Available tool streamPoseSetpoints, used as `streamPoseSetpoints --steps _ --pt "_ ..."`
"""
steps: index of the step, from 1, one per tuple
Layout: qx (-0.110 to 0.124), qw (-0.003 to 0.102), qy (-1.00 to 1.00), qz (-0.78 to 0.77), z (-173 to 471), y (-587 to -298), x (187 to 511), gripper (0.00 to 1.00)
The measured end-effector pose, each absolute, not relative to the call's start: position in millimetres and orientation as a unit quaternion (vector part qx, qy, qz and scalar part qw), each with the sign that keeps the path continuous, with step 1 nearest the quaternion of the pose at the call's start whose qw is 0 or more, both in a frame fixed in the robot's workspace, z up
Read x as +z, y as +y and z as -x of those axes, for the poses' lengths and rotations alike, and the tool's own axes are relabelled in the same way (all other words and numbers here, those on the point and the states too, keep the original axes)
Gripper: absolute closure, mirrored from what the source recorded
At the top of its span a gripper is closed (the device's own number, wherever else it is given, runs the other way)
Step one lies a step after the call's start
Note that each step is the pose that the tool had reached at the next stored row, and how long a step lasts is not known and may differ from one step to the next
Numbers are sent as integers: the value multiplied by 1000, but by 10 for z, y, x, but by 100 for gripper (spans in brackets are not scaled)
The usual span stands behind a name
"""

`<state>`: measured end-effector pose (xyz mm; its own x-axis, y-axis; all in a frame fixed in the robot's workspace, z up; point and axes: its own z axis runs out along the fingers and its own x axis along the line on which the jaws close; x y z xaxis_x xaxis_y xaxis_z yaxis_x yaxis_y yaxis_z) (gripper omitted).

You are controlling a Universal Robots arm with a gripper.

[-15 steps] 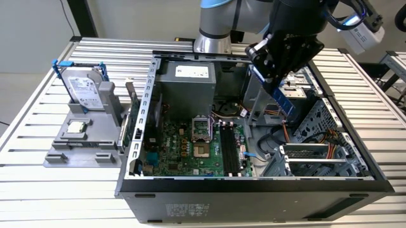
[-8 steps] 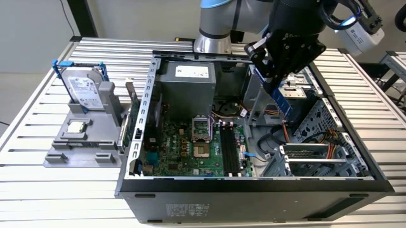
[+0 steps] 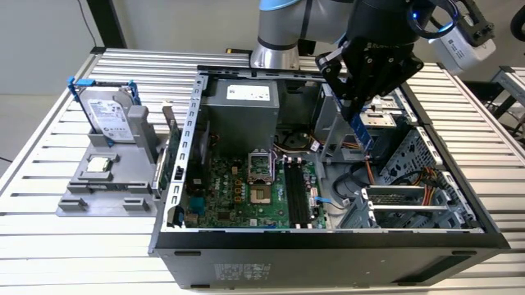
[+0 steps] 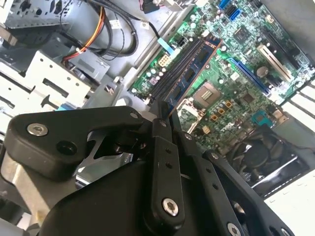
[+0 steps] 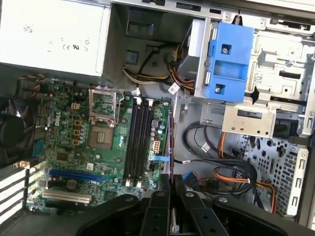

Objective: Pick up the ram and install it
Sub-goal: 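Insert the ram into the slot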

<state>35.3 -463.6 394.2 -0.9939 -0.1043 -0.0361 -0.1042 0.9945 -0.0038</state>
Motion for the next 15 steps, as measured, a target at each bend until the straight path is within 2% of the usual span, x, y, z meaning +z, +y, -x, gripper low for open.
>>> streamPoseSetpoints --steps 15 --pt "-1 18 999 45 -353 -4636 3942 100"
